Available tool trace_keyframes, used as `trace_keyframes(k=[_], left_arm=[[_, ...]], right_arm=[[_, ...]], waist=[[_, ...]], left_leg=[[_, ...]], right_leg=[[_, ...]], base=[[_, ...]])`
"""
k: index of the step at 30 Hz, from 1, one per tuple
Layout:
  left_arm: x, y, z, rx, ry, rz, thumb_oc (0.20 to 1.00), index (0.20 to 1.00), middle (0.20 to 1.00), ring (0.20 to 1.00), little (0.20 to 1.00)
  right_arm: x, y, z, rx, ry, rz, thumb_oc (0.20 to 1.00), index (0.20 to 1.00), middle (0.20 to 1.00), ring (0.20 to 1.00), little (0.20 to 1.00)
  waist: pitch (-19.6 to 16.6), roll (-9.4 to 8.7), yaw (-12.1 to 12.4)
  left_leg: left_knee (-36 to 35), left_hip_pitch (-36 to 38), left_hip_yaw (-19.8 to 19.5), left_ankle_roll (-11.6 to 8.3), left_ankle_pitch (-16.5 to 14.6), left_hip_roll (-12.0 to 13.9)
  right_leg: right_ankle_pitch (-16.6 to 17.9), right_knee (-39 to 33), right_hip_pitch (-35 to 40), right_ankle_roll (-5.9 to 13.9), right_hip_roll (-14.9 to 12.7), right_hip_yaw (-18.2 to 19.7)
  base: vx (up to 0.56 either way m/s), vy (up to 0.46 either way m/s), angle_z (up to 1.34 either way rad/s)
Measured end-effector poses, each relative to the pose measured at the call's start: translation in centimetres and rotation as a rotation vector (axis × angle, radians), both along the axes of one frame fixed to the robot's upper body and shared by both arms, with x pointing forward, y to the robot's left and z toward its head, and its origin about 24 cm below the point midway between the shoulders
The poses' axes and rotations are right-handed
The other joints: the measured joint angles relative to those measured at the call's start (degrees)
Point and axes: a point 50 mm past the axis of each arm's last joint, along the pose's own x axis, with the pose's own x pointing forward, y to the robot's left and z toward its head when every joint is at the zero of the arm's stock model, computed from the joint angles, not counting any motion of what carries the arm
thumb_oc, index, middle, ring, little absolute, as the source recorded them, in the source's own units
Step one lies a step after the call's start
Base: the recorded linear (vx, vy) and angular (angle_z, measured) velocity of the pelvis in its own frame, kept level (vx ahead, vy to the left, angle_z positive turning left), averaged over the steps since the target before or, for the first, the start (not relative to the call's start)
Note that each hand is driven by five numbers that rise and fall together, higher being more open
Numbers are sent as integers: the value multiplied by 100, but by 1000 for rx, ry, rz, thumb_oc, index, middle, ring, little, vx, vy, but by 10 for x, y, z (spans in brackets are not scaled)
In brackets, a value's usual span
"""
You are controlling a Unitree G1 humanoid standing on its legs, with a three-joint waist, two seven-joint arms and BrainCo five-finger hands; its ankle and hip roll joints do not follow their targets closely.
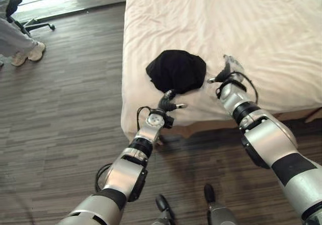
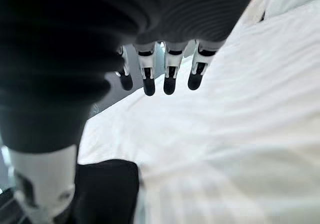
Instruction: Pick up bed clothes into laundry basket.
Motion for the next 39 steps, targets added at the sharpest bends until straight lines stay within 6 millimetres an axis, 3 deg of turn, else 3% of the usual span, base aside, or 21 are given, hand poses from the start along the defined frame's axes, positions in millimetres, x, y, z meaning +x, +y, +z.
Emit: trace_keyframes(k=[1,2,5,6,7,8,10,11,14,15,17,18,19,21,23,24,26,28,35,39], left_arm=[[1,1,2,-6,-5,5,1000,1000,1000,1000,1000],[2,-2,4,-9,-10,-2,1000,1000,1000,1000,1000],[0,-4,1,-5,0,-10,1000,1000,1000,1000,1000],[0,-5,0,-6,4,-12,1000,1000,1000,1000,1000],[-1,-8,-1,-13,10,-20,1000,1000,1000,1000,1000],[-1,-11,-1,-17,14,-26,1000,1000,1000,1000,1000],[-3,-18,-3,-23,24,-42,1000,1000,1000,1000,1000],[0,-26,6,-23,1,-75,1000,1000,1000,1000,1000],[1,-36,14,5,-23,-112,1000,1000,1000,1000,1000],[5,-40,24,4,-49,-121,1000,1000,1000,1000,1000],[8,-44,36,8,-84,-133,1000,1000,1000,1000,1000],[10,-47,47,-8,-113,-130,1000,1000,1000,1000,1000],[10,-49,54,-13,-139,-140,1000,1000,1000,1000,1000],[7,-61,78,-52,-246,-185,1000,1000,1000,1000,1000],[2,-71,104,-93,-347,-225,1000,1000,1000,1000,1000],[-6,-77,128,-123,-462,-261,1000,1000,1000,1000,1000],[-11,-82,145,-137,-556,-290,1000,1000,1000,1000,1000],[-1,-79,138,-100,-511,-250,1000,1000,1000,1000,1000],[23,-35,71,221,-225,-91,1000,1000,1000,1000,1000],[22,-30,62,325,-210,-85,1000,1000,1000,1000,1000]], right_arm=[[-1,1,-3,0,8,-2,1000,1000,1000,1000,1000],[-3,-2,-12,-8,37,-22,1000,1000,1000,1000,1000],[-5,-7,-20,-2,49,-40,1000,1000,1000,1000,1000],[-5,-4,-23,-7,51,-30,1000,1000,1000,1000,1000],[-7,-1,-28,-4,59,-19,1000,1000,1000,1000,1000],[-8,1,-31,10,69,-17,1000,1000,1000,1000,1000],[-11,8,-39,39,98,-9,1000,1000,1000,1000,1000],[-11,8,-40,38,91,-3,1000,1000,1000,1000,1000],[-12,11,-42,58,101,-1,1000,1000,1000,1000,1000],[-11,13,-37,65,91,4,1000,1000,1000,1000,1000],[-9,12,-33,66,78,6,1000,1000,1000,1000,1000],[-9,17,-30,75,67,20,1000,1000,1000,1000,1000],[-9,20,-31,72,69,28,1000,1000,1000,1000,1000],[-11,24,-34,58,75,42,1000,1000,1000,1000,1000],[-11,26,-34,48,71,54,1000,1000,1000,1000,1000],[-11,26,-34,53,63,61,1000,1000,1000,1000,1000],[-13,21,-42,54,81,46,1000,1000,1000,1000,1000],[-12,12,-43,50,87,21,1000,1000,1000,1000,1000],[-16,-12,-60,-8,156,-52,1000,1000,1000,1000,1000],[-18,-15,-63,-28,154,-58,1000,1000,1000,1000,1000]], waist=[[41,-78,-23],[59,-131,-46],[50,-115,68],[47,-112,73],[44,-103,84],[40,-97,77],[2,31,1],[1,66,-80],[14,96,83],[-21,85,91],[-30,53,88],[-27,68,128],[-40,59,97],[-138,-85,39],[-152,-64,49],[-159,-66,11],[-170,-84,2],[-188,-79,-54],[-328,-77,-58],[-344,-77,-46]], left_leg=[[377,-244,-40,-46,-61,33],[432,-442,-18,-222,-336,30],[-622,-459,-11,-263,-374,93],[-935,-379,210,-241,-360,164],[-1006,-281,578,-165,-304,250],[-1003,-141,635,-121,-304,220],[-1030,475,743,262,-527,125],[-1014,619,756,186,-938,96],[-1011,714,777,352,-940,47],[-1014,768,586,604,-1200,-142],[-1015,790,482,571,-1321,-320],[-1017,795,400,536,-1411,-342],[-1016,820,395,486,-1365,-374],[-1016,920,305,438,-1403,-532],[-1017,970,288,405,-1421,-442],[-1016,1001,358,403,-1419,-384],[-1016,1115,586,404,-1418,-363],[-1016,1269,660,404,-1418,-360],[-1017,1313,884,404,-1418,-357],[-1016,1145,911,403,-1420,-364]], right_leg=[[-6,-16,41,-7,-39,-39],[10,-117,134,-4,-49,-101],[108,-502,423,3,211,-91],[170,-667,534,30,298,-119],[189,-831,740,39,362,-96],[186,-909,864,52,351,-80],[149,-1085,1249,200,363,-33],[-56,-752,1250,394,319,-135],[-444,884,327,474,129,-448],[-442,946,29,461,6,-555],[-421,903,-228,412,-67,-592],[-434,992,-478,260,-36,-567],[-321,743,-459,228,11,-597],[344,54,-307,165,-44,-669],[486,-297,-56,62,98,-718],[593,-549,86,-2,167,-777],[738,-923,354,-60,238,-799],[754,-1130,578,-66,270,-765],[769,-1232,598,-76,301,-634],[801,-1232,421,-59,299,-623]], base=[[220,142,23],[182,137,28],[271,220,-16],[268,155,-25],[255,150,-24],[217,139,-28],[76,115,-17],[36,103,-6],[44,54,-10],[164,27,26],[190,5,42],[108,0,36],[150,1,35],[105,13,40],[90,12,8],[47,4,-9],[38,3,-12],[74,0,-12],[27,-11,-10],[1,-3,-1]])
